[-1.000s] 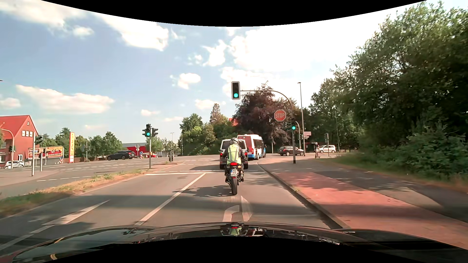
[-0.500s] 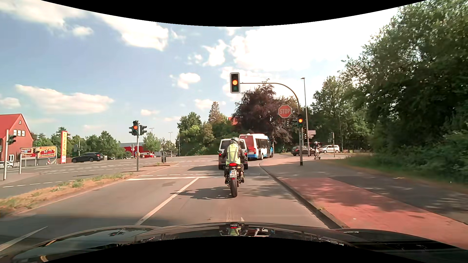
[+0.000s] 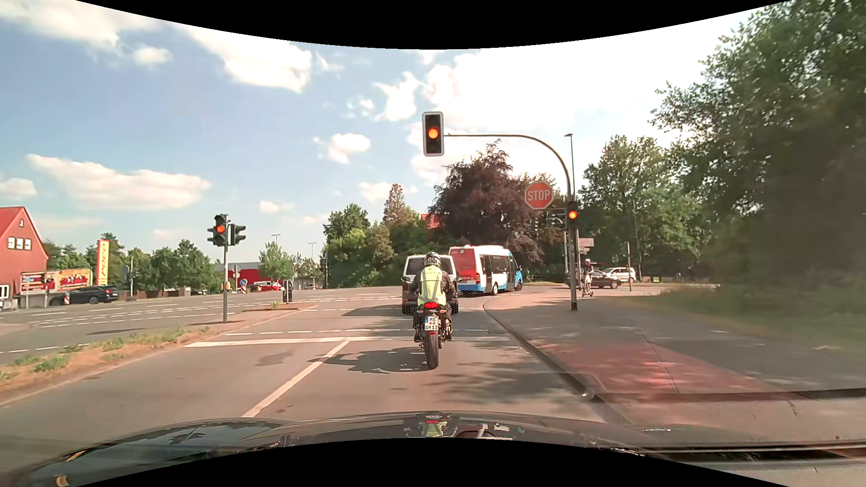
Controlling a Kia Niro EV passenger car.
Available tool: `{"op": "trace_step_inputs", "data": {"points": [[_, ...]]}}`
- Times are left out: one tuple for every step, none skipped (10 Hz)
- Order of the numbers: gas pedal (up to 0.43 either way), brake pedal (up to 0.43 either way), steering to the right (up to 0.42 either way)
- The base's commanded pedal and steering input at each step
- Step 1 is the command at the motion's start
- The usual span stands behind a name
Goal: Follow the waypoints while adhering to traffic rules and regulations
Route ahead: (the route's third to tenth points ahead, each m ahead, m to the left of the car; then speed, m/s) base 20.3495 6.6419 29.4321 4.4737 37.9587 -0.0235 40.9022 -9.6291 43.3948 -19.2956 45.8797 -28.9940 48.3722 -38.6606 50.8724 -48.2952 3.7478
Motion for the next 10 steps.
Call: {"op": "trace_step_inputs", "data": {"points": [[0.008, 0.0, 0.001], [0.177, 0.0, 0.001], [0.189, 0.0, 0.001], [0.189, 0.0, 0.001], [0.189, 0.0, 0.001], [0.177, 0.0, 0.001], [0.177, 0.0, 0.001], [0.177, 0.0, 0.001], [0.177, 0.0, 0.001], [0.177, 0.0, 0.001]]}}
